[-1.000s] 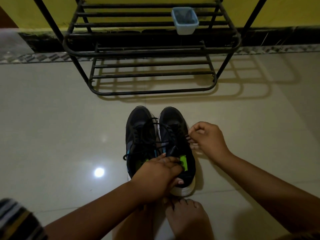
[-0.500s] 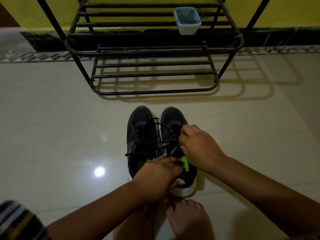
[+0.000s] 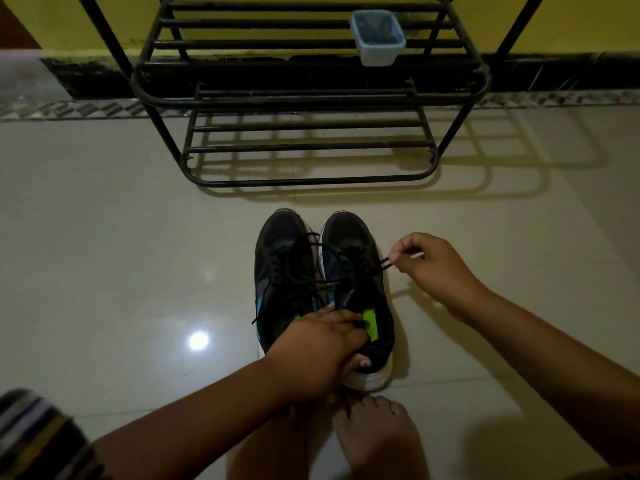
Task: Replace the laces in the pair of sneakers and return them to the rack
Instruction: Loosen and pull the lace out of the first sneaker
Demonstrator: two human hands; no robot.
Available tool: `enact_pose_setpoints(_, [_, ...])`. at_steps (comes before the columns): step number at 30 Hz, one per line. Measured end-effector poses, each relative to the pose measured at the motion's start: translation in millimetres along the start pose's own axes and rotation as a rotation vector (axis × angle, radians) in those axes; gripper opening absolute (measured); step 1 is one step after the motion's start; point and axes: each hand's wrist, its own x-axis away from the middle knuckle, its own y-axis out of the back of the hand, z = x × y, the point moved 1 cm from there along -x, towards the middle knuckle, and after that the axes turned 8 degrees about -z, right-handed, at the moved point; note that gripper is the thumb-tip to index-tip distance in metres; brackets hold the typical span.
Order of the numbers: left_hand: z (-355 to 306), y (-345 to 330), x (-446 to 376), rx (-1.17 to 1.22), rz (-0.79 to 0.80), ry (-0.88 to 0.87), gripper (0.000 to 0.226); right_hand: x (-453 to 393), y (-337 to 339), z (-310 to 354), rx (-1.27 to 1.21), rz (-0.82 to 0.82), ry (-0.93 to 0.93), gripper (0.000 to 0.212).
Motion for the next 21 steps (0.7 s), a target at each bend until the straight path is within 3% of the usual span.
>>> enact_pose_setpoints(3, [0,-1,0,-0.012,-0.033,-0.009,0.036,10,-12,3,0.373,0.056,0.351,0.029])
enact_pose_setpoints(6, [0,-3,0,-0.024,-0.031,-0.013,0.036,19,-26,5,0.766,0.038,0.641,0.032])
enact_pose_setpoints(11, [1,-5,1,-0.032,-0.055,-0.031,0.036,20,-35,1,0.882,-0.083,0.836,0.023])
enact_pose_setpoints(14, [1,-4,1,-0.032,-0.055,-0.023,0.036,19,-33,0,0.835,-0.124,0.824,0.018])
enact_pose_setpoints(17, [2,-3,2,-0.007,-0.043,-0.021,0.036,14,-24,1,0.651,-0.15,0.663,0.005])
enact_pose_setpoints(21, [3,-6,3,0.0,-0.013,-0.016,0.037,-5,-3,-7,0.444,-0.191,0.449,0.012])
